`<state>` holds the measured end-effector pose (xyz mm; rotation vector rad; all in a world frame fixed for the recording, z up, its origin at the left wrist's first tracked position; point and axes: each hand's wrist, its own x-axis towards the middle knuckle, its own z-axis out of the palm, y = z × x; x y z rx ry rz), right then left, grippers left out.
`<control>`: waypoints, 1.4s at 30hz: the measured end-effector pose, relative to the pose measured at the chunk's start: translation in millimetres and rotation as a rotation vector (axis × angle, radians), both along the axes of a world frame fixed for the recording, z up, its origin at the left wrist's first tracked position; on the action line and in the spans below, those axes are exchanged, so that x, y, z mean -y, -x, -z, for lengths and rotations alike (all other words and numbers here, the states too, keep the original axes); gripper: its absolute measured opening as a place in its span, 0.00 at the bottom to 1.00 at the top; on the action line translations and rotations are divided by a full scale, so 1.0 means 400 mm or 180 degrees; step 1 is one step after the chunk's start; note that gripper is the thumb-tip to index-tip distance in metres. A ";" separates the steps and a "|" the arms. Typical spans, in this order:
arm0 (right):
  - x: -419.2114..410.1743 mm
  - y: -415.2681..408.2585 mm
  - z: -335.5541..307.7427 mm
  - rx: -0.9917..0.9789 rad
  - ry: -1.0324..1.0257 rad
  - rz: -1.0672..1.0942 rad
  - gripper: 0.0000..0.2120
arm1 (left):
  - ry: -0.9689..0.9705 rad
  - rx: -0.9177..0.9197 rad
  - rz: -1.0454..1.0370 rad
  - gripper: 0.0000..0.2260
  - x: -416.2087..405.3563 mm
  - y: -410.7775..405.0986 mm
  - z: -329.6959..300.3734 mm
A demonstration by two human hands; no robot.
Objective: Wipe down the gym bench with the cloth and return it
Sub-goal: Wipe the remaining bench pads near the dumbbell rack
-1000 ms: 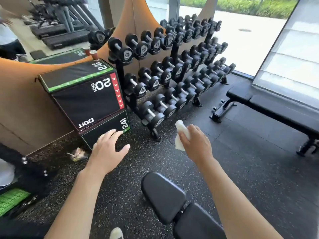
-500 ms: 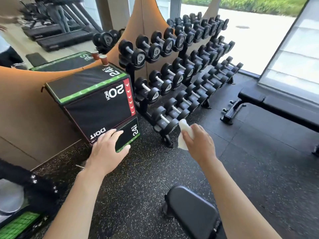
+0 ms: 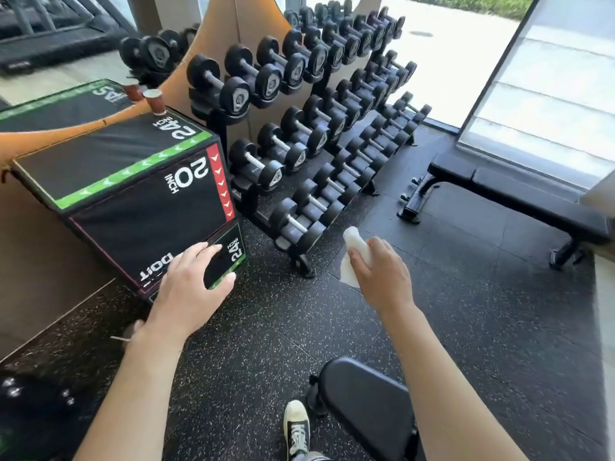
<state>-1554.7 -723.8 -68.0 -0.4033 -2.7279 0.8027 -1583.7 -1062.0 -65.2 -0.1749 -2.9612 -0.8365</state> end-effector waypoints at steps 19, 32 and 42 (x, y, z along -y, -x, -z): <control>-0.269 0.364 0.006 -0.0239 0.0452 0.0551 0.14 | 0.0251 -0.0204 0.0700 0.28 -0.305 0.479 -0.099; -0.498 0.545 0.027 -0.0323 0.0455 0.1141 0.13 | 0.0053 -0.0198 0.1371 0.30 -0.603 0.830 -0.077; -0.713 0.799 0.007 -0.0333 0.0271 0.1867 0.15 | -0.0125 -0.0127 0.2223 0.28 -0.955 1.245 -0.054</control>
